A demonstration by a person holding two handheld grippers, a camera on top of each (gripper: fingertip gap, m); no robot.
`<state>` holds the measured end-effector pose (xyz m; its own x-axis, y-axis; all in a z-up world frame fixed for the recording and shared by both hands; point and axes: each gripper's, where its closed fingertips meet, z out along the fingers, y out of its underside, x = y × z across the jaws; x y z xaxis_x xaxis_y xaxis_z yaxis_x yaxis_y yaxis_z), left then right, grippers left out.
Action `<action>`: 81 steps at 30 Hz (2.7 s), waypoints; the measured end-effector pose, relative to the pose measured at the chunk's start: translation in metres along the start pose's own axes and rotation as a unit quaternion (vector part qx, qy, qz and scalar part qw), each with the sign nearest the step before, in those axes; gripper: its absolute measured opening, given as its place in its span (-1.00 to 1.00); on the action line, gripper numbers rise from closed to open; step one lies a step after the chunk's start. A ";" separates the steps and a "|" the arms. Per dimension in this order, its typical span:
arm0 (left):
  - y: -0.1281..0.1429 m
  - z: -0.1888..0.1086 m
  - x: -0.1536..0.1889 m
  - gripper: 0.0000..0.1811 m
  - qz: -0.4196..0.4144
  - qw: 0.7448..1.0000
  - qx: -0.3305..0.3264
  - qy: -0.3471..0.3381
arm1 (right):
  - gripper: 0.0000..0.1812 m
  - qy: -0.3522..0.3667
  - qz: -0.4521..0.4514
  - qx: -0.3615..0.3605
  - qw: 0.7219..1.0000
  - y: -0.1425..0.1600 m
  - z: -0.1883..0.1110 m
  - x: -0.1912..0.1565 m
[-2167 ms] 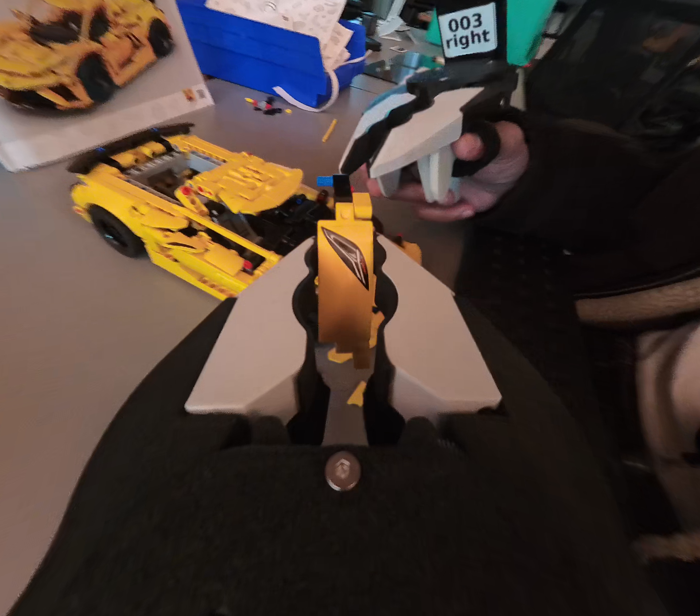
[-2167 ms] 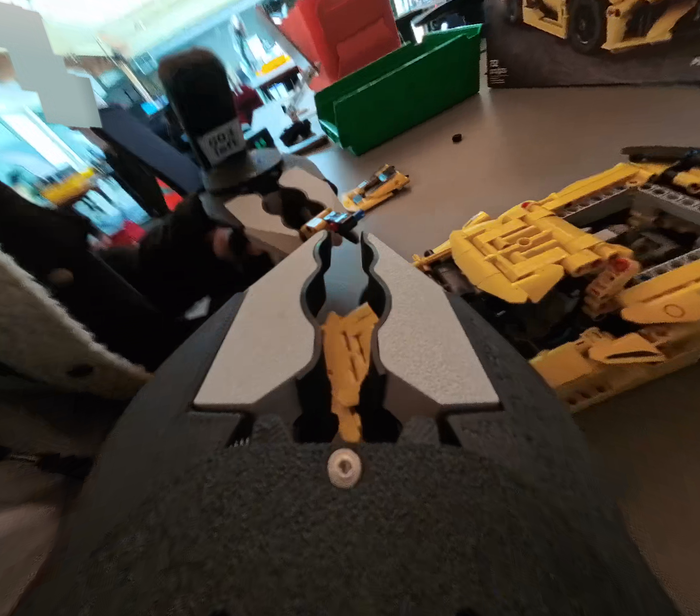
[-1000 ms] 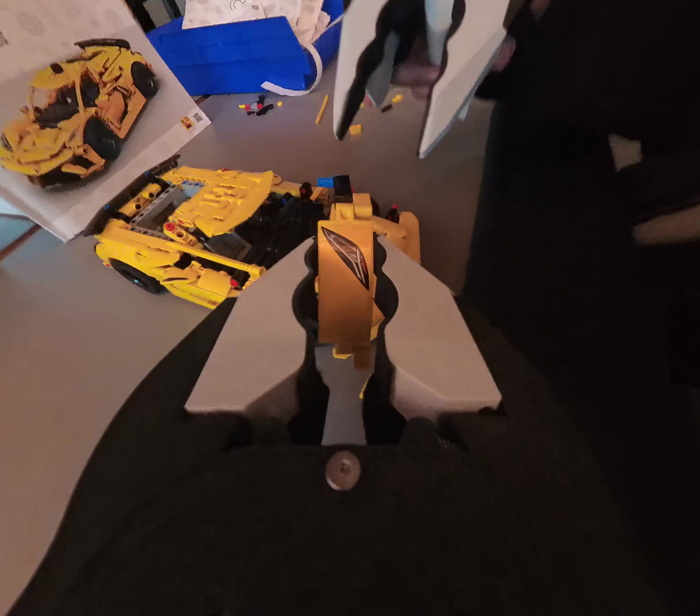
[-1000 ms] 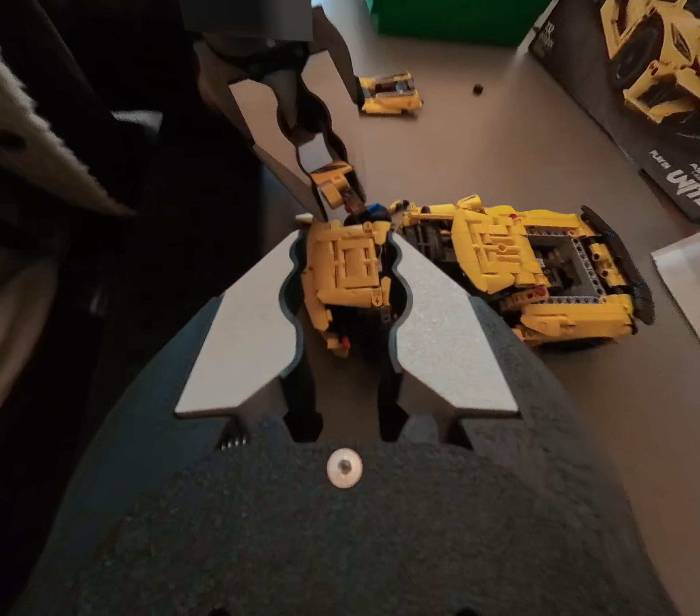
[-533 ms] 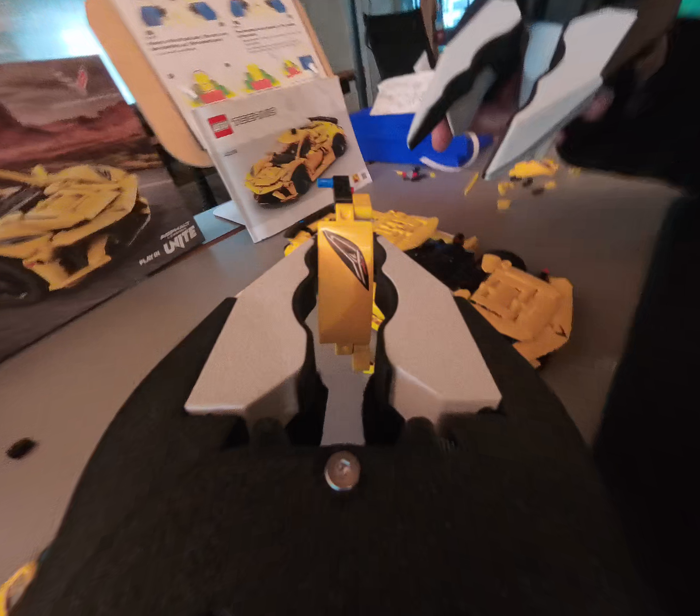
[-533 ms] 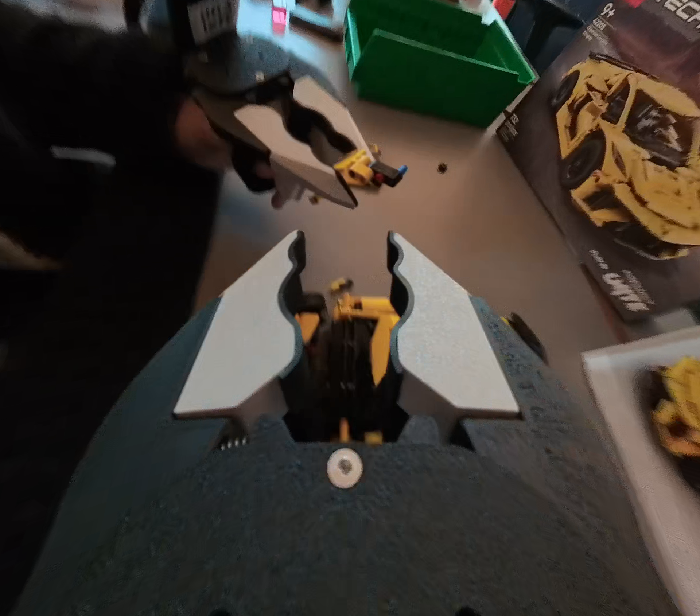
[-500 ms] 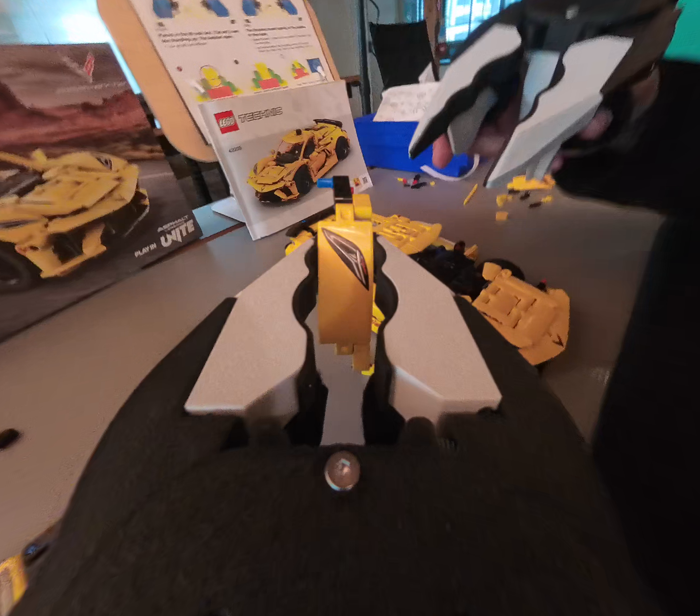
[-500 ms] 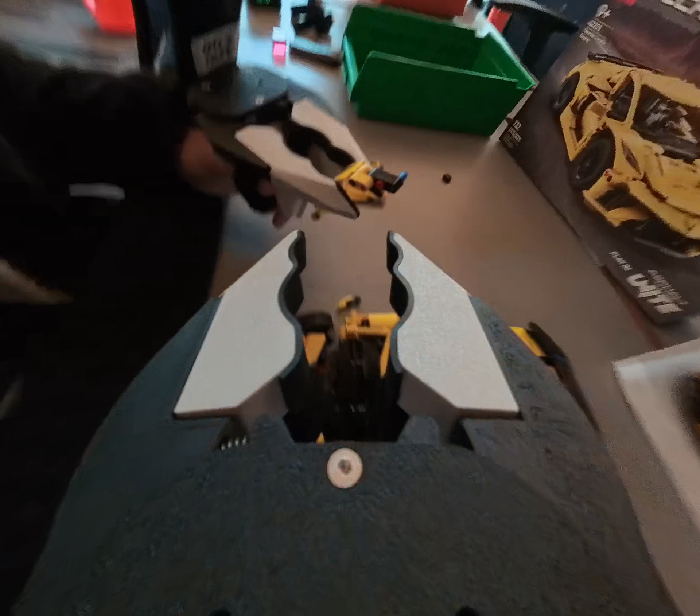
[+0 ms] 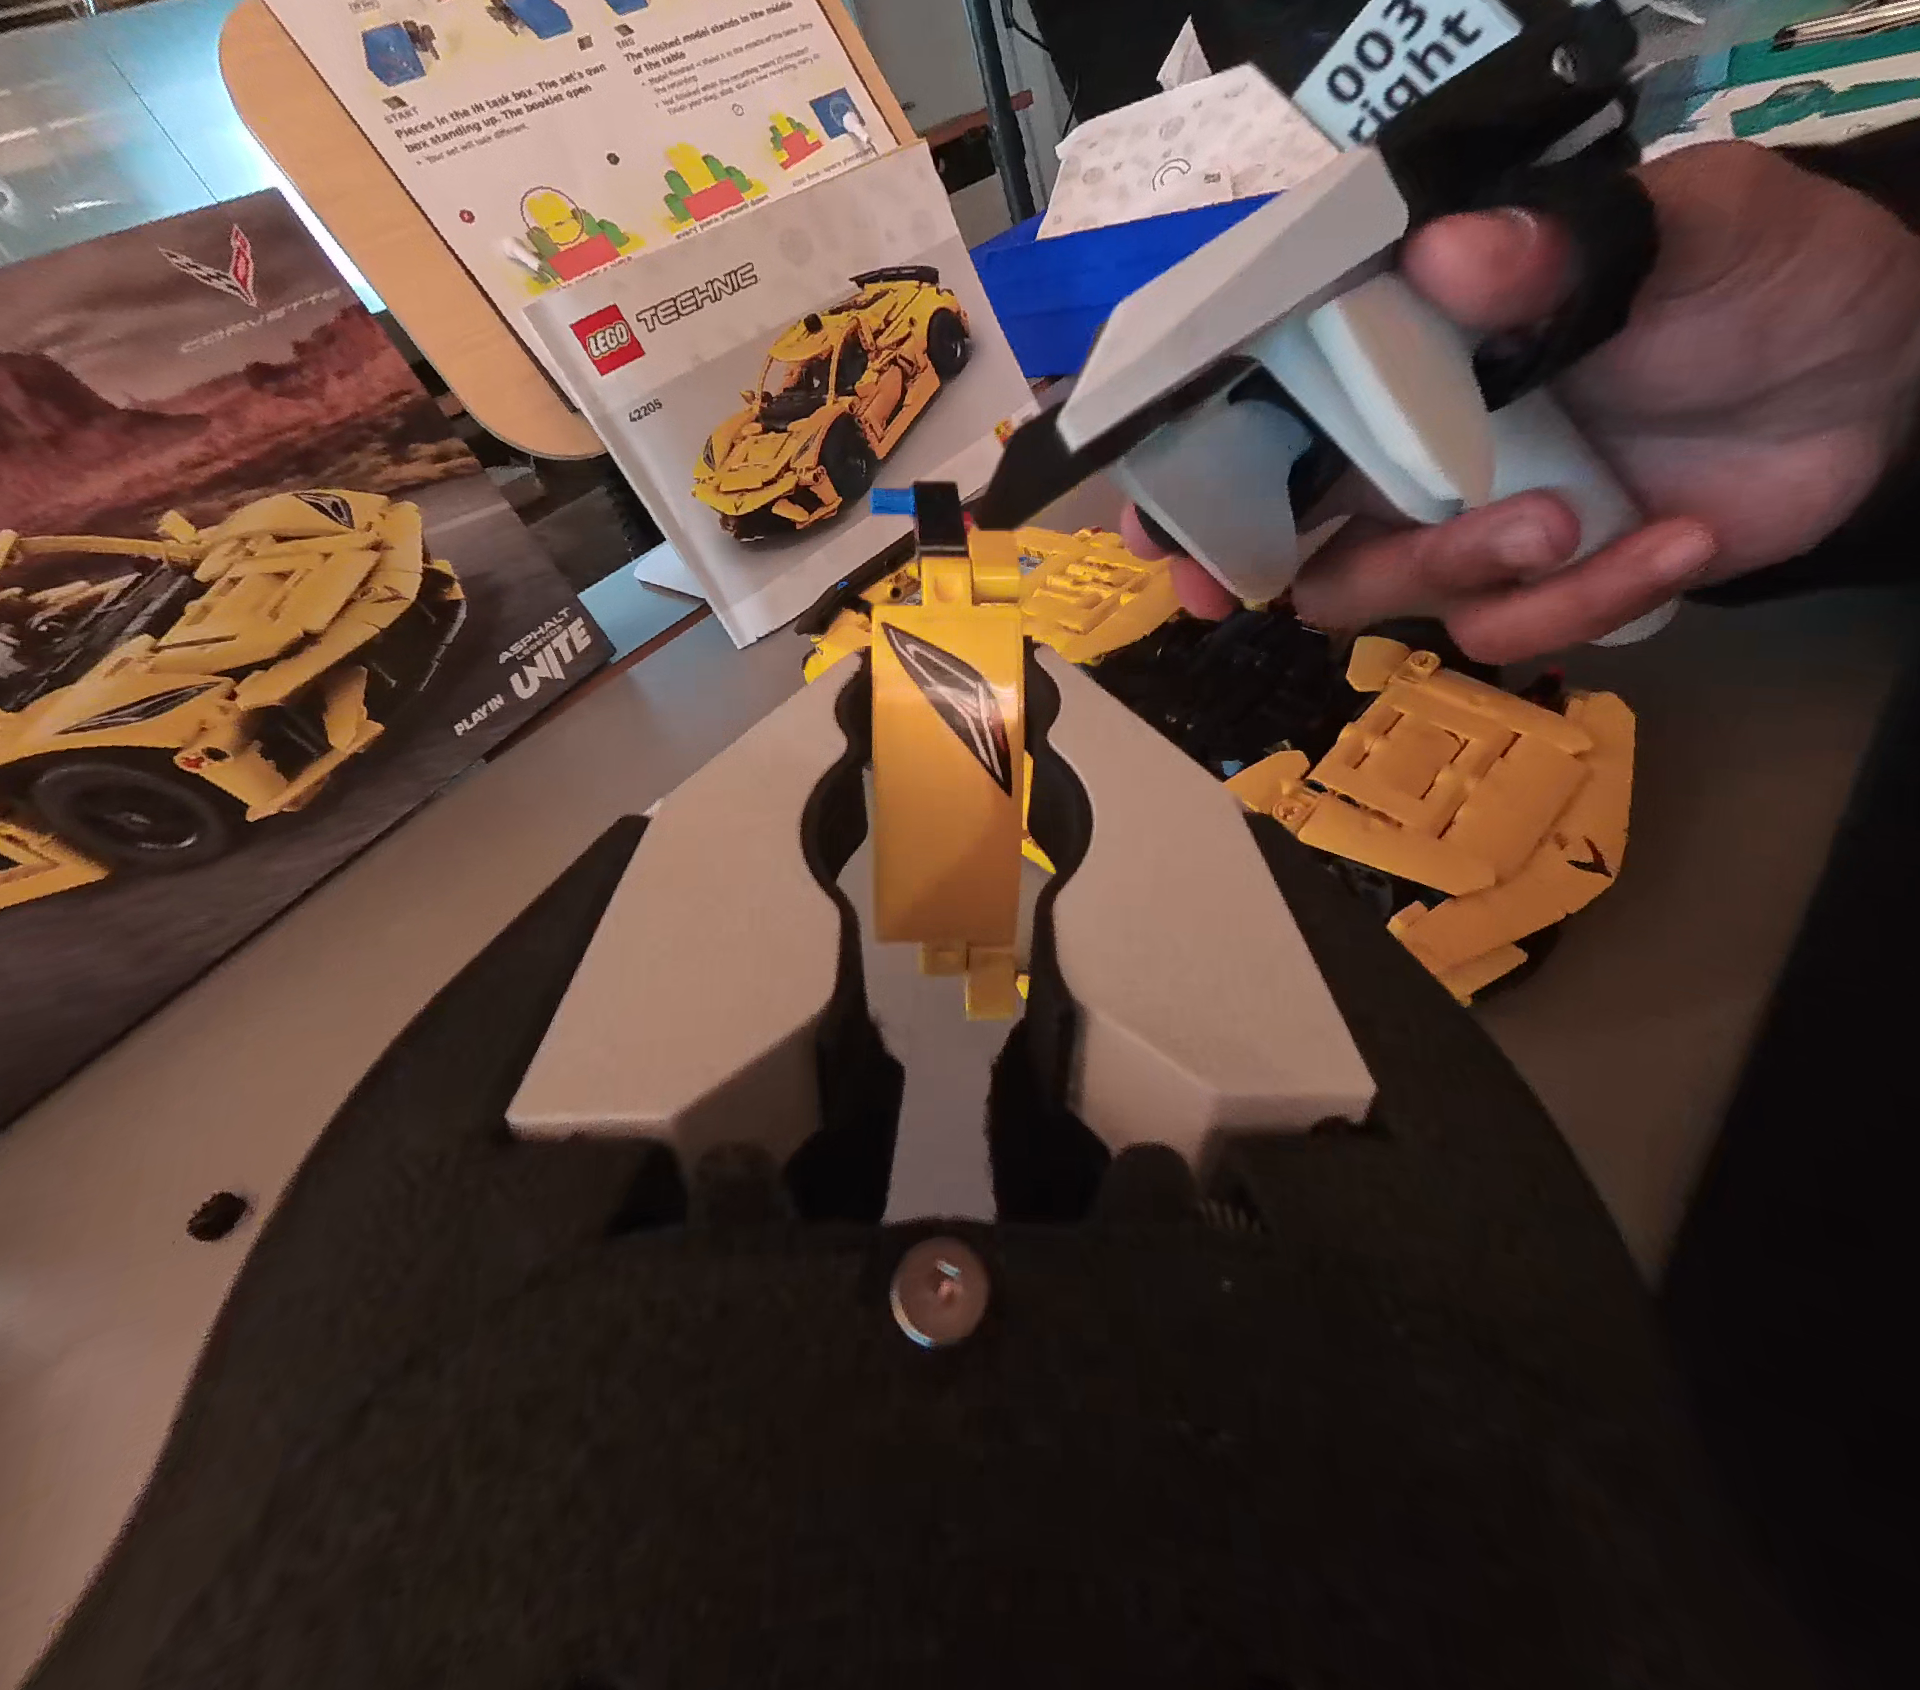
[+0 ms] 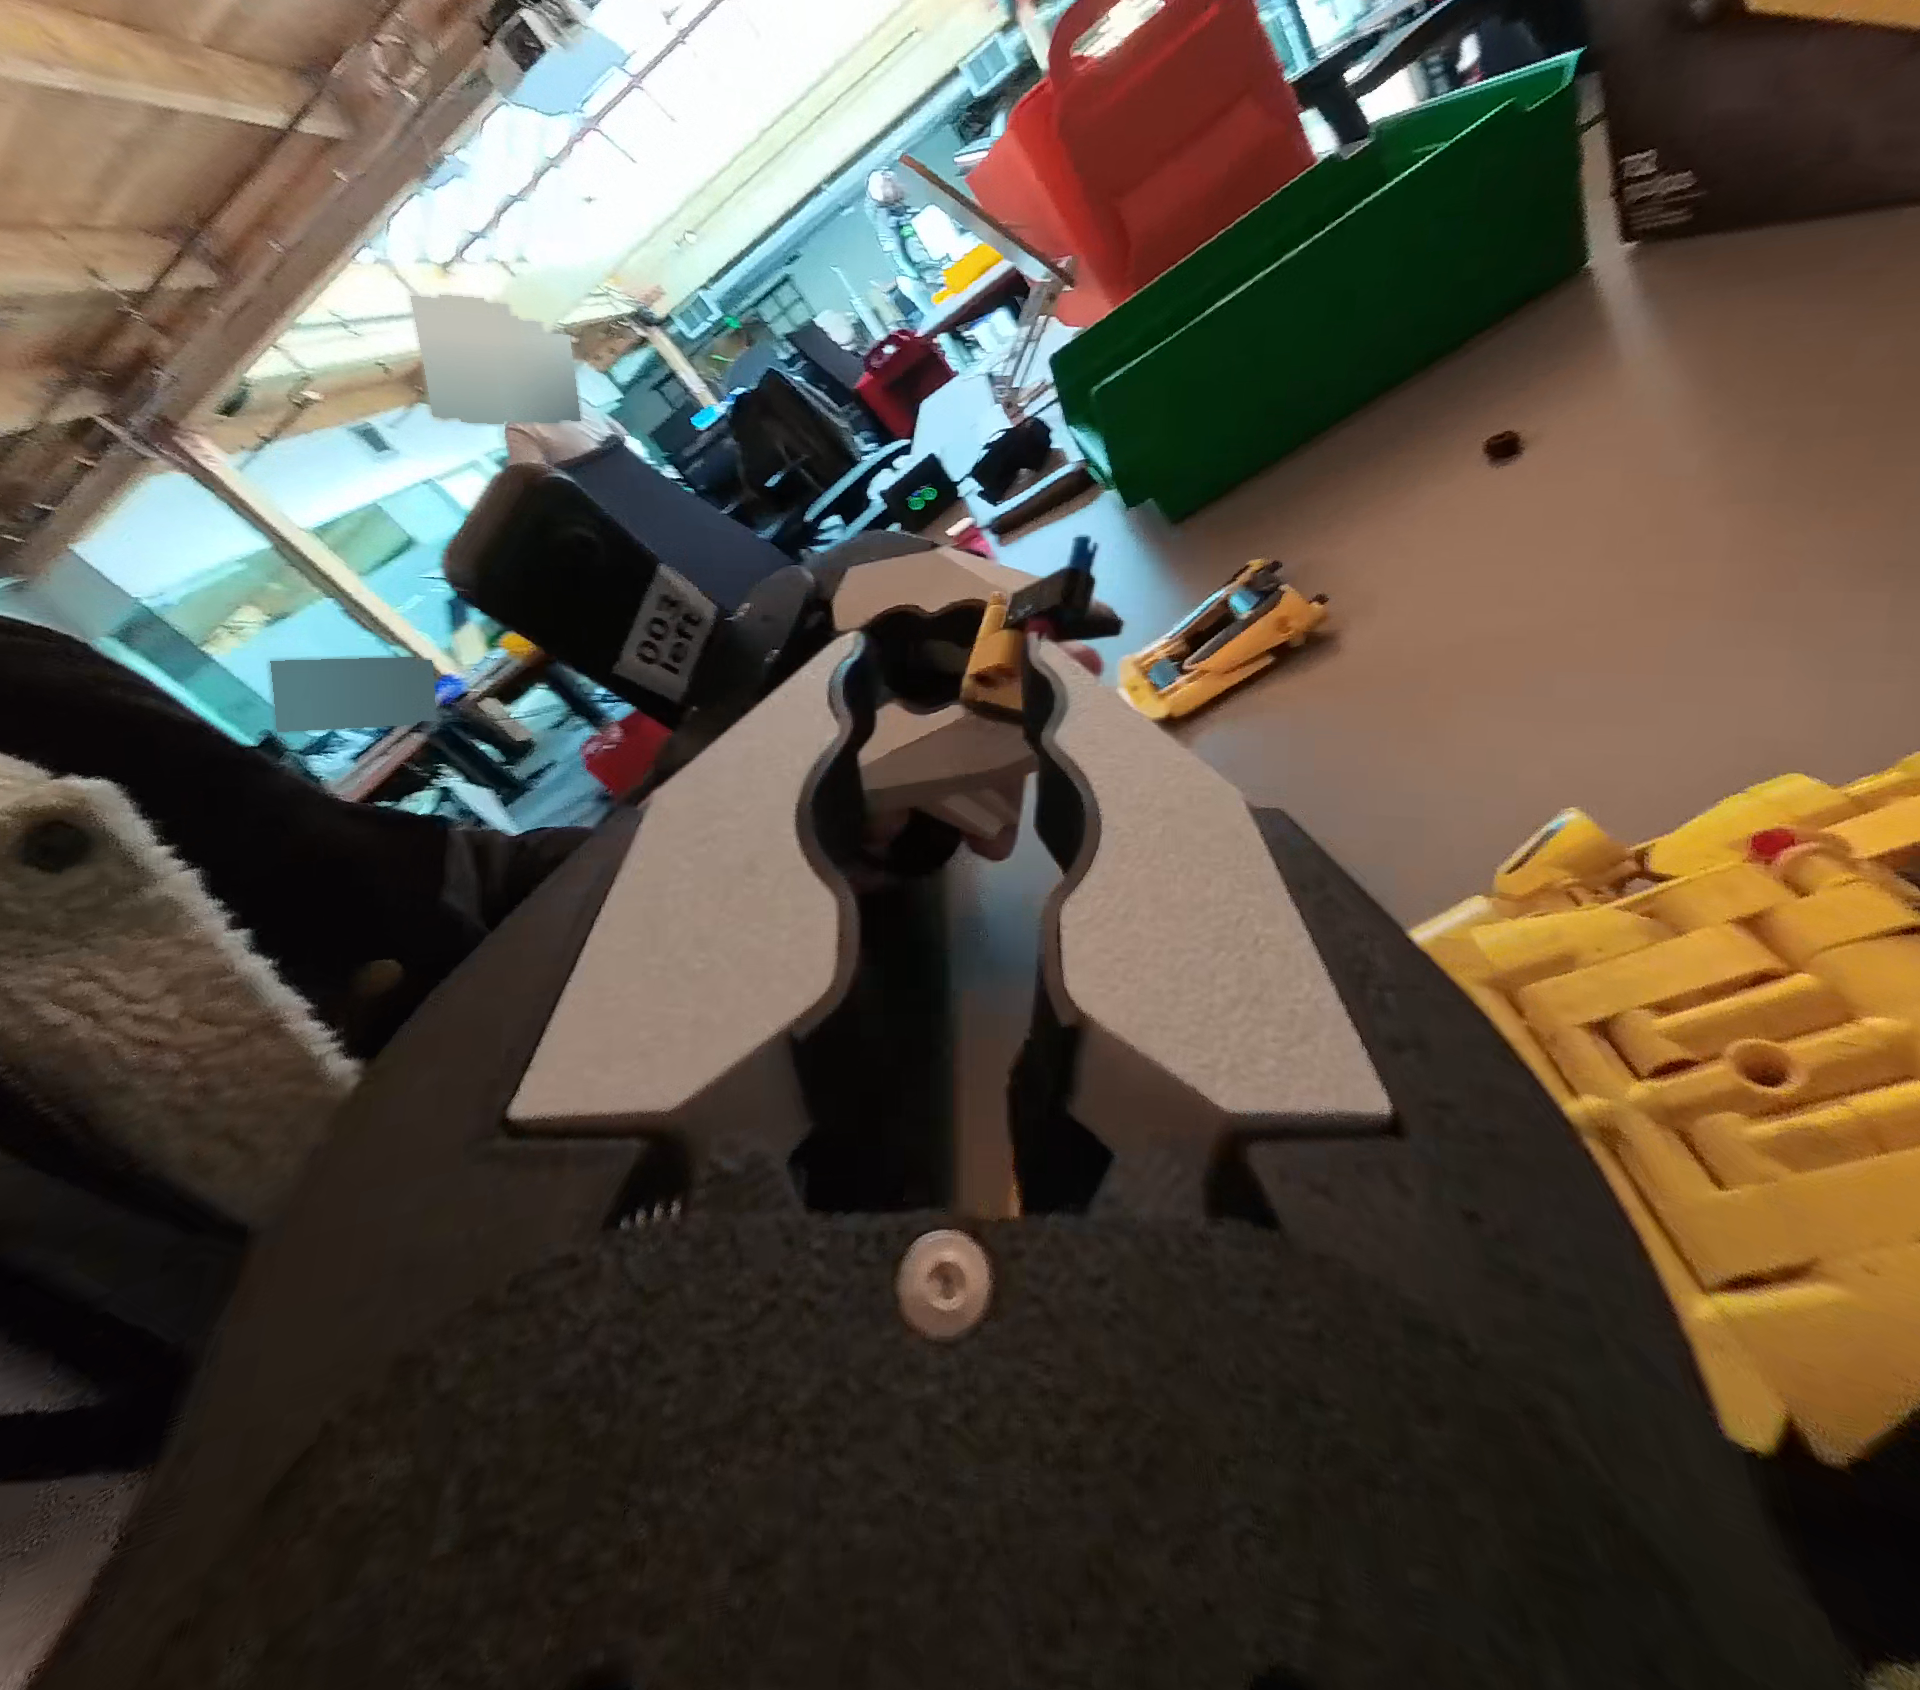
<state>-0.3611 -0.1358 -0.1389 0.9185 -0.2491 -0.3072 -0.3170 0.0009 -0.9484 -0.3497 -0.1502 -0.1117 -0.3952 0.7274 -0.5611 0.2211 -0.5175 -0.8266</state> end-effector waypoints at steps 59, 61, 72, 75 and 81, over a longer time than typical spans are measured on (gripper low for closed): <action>0.001 -0.014 -0.037 -0.72 -0.387 0.913 0.071 0.110 | -0.93 -0.091 0.072 -0.027 0.993 -0.006 -0.029 -0.011; 0.014 -0.009 -0.038 -0.72 -0.368 0.926 0.033 0.081 | -0.93 -0.093 0.070 -0.032 0.993 -0.005 -0.029 -0.012; 0.047 -0.002 -0.046 -0.72 -0.374 0.926 -0.043 0.032 | -0.93 0.091 -0.068 -0.097 0.989 0.001 -0.044 0.036; 0.066 0.001 -0.042 -0.72 -0.354 0.929 -0.106 0.012 | -0.93 0.236 -0.186 -0.148 0.942 -0.017 -0.092 0.071; 0.083 0.006 -0.034 -0.72 -0.237 0.953 -0.187 -0.022 | -0.92 0.270 -0.172 -0.365 0.874 0.054 -0.172 0.106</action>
<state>-0.4175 -0.1212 -0.2080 0.9858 -0.0951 0.1384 0.0816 -0.4487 -0.8899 -0.2267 -0.0234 -0.2235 -0.1158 0.9921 -0.0490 0.7594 0.0566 -0.6481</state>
